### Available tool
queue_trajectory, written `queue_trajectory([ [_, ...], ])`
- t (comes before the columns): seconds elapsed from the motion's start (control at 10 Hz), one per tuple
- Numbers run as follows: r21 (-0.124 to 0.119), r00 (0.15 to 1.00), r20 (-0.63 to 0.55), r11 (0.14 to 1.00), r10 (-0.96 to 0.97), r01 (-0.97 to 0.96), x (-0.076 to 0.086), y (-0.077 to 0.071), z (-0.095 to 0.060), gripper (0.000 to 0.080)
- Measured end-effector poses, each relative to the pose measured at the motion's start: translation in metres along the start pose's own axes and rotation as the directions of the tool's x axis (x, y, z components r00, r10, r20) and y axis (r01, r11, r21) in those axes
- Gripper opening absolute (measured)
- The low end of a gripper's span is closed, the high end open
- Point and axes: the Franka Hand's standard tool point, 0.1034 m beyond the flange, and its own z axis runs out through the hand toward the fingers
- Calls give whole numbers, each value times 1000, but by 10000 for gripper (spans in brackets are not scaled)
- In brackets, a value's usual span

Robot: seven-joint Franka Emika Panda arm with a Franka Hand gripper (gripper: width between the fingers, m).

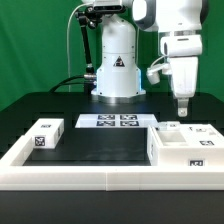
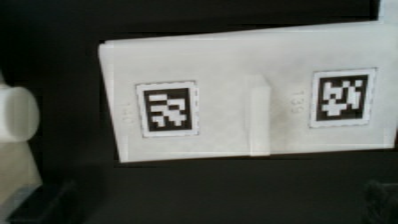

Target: Assemble cabinet

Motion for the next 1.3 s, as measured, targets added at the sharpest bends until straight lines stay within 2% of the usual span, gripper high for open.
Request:
queue_trajectory([
  [0.3,21,1000,-8,1000,12,-12,-3,-7,16,796],
  [0.9,55,1000,-8,998,29,-29,-10,-15,30,796],
  [1.0,57,1000,-8,998,30,-29,-10,-16,31,663],
  [1.1,59,1000,-8,998,30,-29,-10,-17,32,663],
  [1.3,61,1000,-7,998,30,-29,-10,-17,33,373],
])
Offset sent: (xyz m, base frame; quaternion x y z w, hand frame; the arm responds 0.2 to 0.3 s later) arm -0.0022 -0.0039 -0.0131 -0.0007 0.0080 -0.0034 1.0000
